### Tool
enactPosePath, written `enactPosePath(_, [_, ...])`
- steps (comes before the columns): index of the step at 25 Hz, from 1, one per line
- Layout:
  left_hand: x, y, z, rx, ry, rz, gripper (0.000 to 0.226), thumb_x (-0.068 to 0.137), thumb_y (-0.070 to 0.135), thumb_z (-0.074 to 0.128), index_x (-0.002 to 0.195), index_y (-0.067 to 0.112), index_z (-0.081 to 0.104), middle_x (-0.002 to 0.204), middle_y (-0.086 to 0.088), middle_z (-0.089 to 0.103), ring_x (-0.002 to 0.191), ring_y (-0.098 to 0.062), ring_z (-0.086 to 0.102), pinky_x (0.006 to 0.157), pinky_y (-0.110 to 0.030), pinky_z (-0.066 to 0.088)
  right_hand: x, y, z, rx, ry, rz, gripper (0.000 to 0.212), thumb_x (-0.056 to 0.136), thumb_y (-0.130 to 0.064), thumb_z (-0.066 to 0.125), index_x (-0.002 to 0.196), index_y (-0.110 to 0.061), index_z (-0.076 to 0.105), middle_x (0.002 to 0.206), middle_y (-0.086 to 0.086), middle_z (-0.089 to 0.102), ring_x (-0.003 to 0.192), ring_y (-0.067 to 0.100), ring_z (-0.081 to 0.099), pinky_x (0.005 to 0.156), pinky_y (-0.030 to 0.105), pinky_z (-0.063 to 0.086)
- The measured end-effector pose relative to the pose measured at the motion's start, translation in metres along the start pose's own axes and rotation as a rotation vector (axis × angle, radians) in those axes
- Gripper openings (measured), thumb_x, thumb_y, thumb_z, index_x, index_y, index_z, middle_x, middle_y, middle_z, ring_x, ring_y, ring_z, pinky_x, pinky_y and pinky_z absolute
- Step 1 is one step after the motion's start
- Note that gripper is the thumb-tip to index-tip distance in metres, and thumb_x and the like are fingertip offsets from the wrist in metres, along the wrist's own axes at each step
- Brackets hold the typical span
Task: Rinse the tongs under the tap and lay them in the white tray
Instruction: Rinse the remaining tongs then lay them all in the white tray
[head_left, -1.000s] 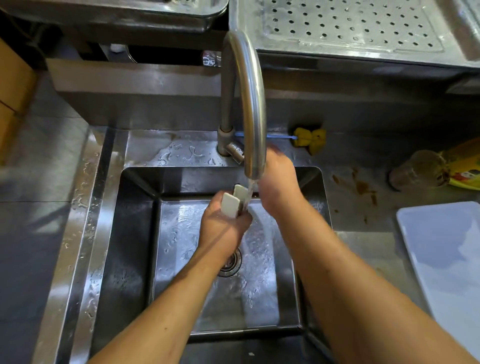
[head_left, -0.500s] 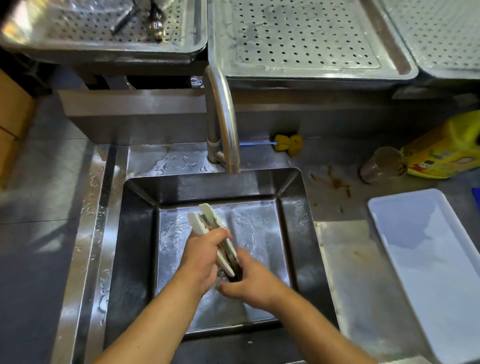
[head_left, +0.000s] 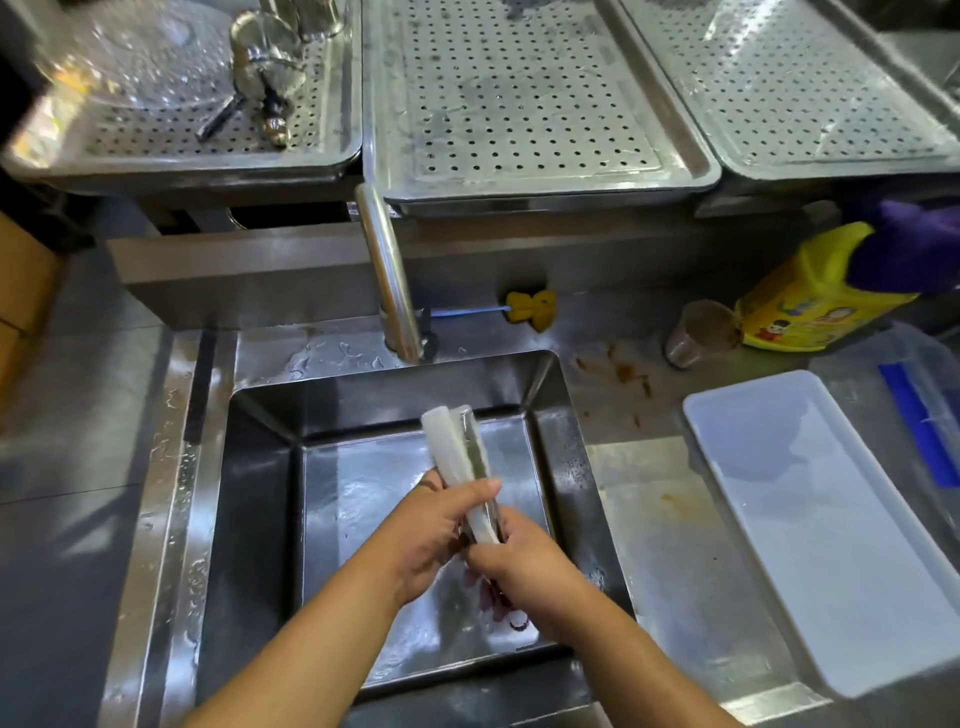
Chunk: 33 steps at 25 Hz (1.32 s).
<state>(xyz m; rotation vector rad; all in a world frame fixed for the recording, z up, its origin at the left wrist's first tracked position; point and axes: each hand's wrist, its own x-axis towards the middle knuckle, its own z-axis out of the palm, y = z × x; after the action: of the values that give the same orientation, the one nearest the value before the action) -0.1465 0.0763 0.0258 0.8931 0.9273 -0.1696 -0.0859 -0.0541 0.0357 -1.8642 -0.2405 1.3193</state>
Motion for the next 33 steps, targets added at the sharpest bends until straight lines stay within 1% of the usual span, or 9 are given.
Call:
enactPosePath(5, [-0.002,-0.016,0.017,-0.166,0.246,-0.076,0.027,0.081,0.020,0.088,0.097,0.001,0.078,0.075,-0.013,0.078,0.062,-0.023,0.076,0.067,-0.033,0.059,-0.010,-0.003,0.021,-0.212,0.112,0.027,0.018,0.077,-0.035,0.061,0.093,-0.033,0.052,0.076,-0.002,0.068,0.051,0.014,0.063,0.043,0.023,0.044])
enactPosePath(9, [-0.020,0.004,0.006,-0.261,0.025,0.147,0.050,0.067,0.025,0.095,0.105,-0.002,0.076,0.086,-0.017,0.078,0.078,-0.027,0.078,0.069,-0.035,0.064,-0.020,-0.020,0.008,-0.175,0.146,-0.130,0.033,0.066,-0.044,0.061,0.098,-0.048,0.055,0.068,-0.018,0.069,0.047,0.001,0.060,0.044,0.020,0.042])
enactPosePath(12, [-0.025,0.018,-0.016,-0.241,-0.209,0.213,0.053,0.077,0.029,0.090,0.115,-0.004,0.075,0.104,-0.025,0.077,0.096,-0.035,0.077,0.088,-0.047,0.063,-0.018,-0.028,-0.004,-0.186,0.122,-0.241,0.045,0.065,-0.037,0.064,0.107,-0.050,0.059,0.080,-0.021,0.072,0.058,-0.002,0.064,0.048,0.016,0.044])
enactPosePath(14, [-0.016,0.009,-0.015,-0.169,-0.065,0.082,0.035,0.086,0.023,0.081,0.109,-0.002,0.074,0.096,-0.022,0.077,0.091,-0.033,0.075,0.094,-0.050,0.059,-0.012,-0.024,0.004,-0.235,0.065,-0.180,0.032,0.075,-0.027,0.067,0.104,-0.039,0.063,0.081,-0.009,0.071,0.062,0.003,0.064,0.054,0.019,0.047])
enactPosePath(17, [-0.012,-0.015,-0.007,-0.051,0.210,-0.186,0.014,0.090,0.023,0.076,0.093,0.009,0.075,0.075,-0.011,0.076,0.068,-0.024,0.070,0.070,-0.036,0.056,-0.003,-0.008,0.024,-0.283,-0.057,0.061,0.012,0.079,-0.020,0.065,0.087,-0.027,0.059,0.073,-0.001,0.065,0.054,0.015,0.060,0.052,0.029,0.049])
enactPosePath(20, [-0.012,-0.024,-0.015,-0.204,0.211,-0.158,0.018,0.085,0.028,0.082,0.084,0.011,0.083,0.083,-0.010,0.080,0.069,-0.023,0.076,0.069,-0.034,0.057,0.002,-0.002,0.036,-0.197,0.004,0.075,0.029,0.073,-0.026,0.062,0.101,-0.028,0.060,0.079,0.001,0.071,0.048,0.013,0.064,0.045,0.030,0.054])
enactPosePath(24, [-0.009,-0.026,-0.008,-0.210,0.282,-0.070,0.013,0.086,0.013,0.080,0.092,0.002,0.080,0.076,-0.013,0.078,0.063,-0.025,0.076,0.063,-0.032,0.057,0.001,0.001,0.044,-0.462,0.109,-0.038,0.060,0.079,-0.039,0.061,0.137,-0.032,0.047,0.105,-0.004,0.073,0.085,0.019,0.072,0.058,0.029,0.049])
enactPosePath(29, [0.004,-0.028,0.007,0.002,0.270,-0.050,0.025,0.086,0.001,0.072,0.107,-0.011,0.069,0.071,-0.023,0.071,0.060,-0.032,0.072,0.052,-0.036,0.059,-0.008,0.013,-0.018,-0.782,-0.061,-0.159,0.063,0.079,-0.066,0.069,0.132,-0.035,0.055,0.107,-0.011,0.057,0.100,0.018,0.060,0.080,0.036,0.050])
enactPosePath(33, [0.015,-0.036,0.029,0.159,0.197,-0.057,0.030,0.085,0.001,0.070,0.113,-0.008,0.066,0.072,-0.020,0.073,0.061,-0.030,0.071,0.053,-0.034,0.057,-0.018,0.043,-0.106,-1.026,0.588,-0.149,0.054,0.090,-0.047,0.062,0.137,-0.021,0.055,0.133,0.009,0.055,0.123,0.031,0.051,0.104,0.043,0.043])
